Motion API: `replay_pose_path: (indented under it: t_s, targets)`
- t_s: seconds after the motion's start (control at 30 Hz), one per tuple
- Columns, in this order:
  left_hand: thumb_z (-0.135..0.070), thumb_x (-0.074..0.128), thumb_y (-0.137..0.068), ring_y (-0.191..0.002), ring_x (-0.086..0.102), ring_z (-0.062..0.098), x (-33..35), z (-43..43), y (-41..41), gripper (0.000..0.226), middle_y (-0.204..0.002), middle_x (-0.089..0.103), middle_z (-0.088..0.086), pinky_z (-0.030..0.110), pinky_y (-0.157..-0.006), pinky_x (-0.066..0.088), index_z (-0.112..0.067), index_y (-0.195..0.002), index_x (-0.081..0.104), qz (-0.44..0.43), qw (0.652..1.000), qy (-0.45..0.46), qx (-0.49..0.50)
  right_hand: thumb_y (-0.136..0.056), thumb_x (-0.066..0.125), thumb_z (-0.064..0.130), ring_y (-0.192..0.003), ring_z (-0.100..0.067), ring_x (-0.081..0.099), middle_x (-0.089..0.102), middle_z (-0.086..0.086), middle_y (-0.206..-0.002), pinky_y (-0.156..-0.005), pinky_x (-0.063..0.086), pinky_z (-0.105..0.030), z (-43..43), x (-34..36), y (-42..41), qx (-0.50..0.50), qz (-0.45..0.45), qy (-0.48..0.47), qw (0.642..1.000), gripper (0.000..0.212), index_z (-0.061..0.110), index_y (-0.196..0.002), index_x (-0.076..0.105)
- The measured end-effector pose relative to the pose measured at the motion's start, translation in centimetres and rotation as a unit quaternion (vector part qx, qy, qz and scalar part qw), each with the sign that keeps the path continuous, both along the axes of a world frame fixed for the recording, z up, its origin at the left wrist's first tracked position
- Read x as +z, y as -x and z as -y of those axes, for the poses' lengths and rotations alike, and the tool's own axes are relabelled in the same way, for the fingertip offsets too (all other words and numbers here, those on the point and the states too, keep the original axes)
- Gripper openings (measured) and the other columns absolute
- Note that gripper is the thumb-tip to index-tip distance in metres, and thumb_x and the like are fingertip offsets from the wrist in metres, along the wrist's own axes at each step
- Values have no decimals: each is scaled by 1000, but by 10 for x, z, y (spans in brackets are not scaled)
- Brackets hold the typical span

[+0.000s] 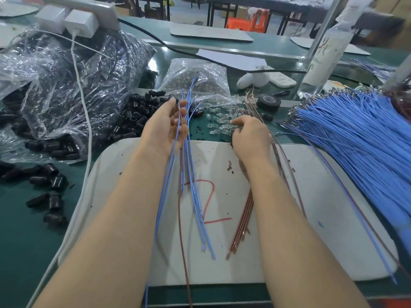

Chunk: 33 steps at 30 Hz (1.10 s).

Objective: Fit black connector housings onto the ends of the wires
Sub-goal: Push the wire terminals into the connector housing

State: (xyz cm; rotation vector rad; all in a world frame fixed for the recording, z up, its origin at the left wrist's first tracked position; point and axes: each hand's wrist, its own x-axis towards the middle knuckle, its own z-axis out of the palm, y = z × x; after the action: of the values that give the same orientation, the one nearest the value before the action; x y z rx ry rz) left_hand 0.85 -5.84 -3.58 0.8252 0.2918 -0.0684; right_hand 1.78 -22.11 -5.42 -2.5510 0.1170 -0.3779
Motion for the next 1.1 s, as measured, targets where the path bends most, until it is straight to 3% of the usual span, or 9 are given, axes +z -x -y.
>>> replay_pose_path:
  t_s: [0.1,0.17,0.4,0.53,0.7,0.83,0.97,1.1]
  targets:
    - [-25,37,-100,-32,31,2,4,-5,4,30,-43,42,-9,11,-31,25,-5,-87,54,16,993,104,-48,-90,44,-2,-110,-20,58,66,-6,-117,-93,41,-25,-1,3,4,29,48,-58,997,39,12,-119,64]
    - [-25,34,-100,-30,26,4,4,-6,5,31,-39,36,-8,13,-30,20,-5,-87,53,20,991,117,-59,-89,43,-4,-106,-20,60,67,-8,-114,-90,44,-25,1,6,4,18,72,-80,994,38,10,-117,65]
    - [-27,36,-100,-30,21,5,-1,-3,1,31,-40,32,-10,12,-31,17,-9,-87,57,14,999,21,-37,-88,49,11,-99,-25,59,68,-7,-102,-81,45,-30,8,10,3,-36,13,-28,999,23,13,-101,68]
    - [-27,40,-101,-35,26,2,-6,1,-3,29,-45,40,-10,13,-34,23,-9,-91,61,26,997,-66,-17,-89,48,10,-105,-22,59,69,-1,-108,-99,43,-40,1,12,6,17,-28,-15,999,28,22,-104,69]
    - [-23,48,-99,-40,34,2,-9,5,-3,23,-60,47,-6,15,-39,30,-9,-92,65,54,985,-163,17,-89,43,3,-105,-20,60,70,2,-106,-102,40,-46,1,13,8,23,15,-78,997,35,18,-110,66]
    - [-18,52,-97,-40,37,1,-11,8,-3,19,-63,52,-3,14,-41,34,-11,-85,65,57,976,-205,40,-89,50,9,-103,-22,61,70,0,-104,-99,42,-45,4,12,7,5,27,-64,998,27,19,-106,68]
    - [-13,59,-93,-45,37,3,-14,8,-6,9,-62,63,-5,14,-43,34,-17,-85,62,67,970,-228,46,-92,54,22,-110,-22,54,67,4,-109,-100,33,-38,-3,8,5,29,-22,11,999,22,27,-110,65]
    - [-12,64,-89,-45,40,3,-16,7,-7,10,-66,69,-5,15,-46,39,-22,-92,61,74,969,-231,40,-90,52,16,-114,-24,50,64,1,-113,-102,32,-41,-5,8,5,31,-14,18,999,29,27,-115,63]
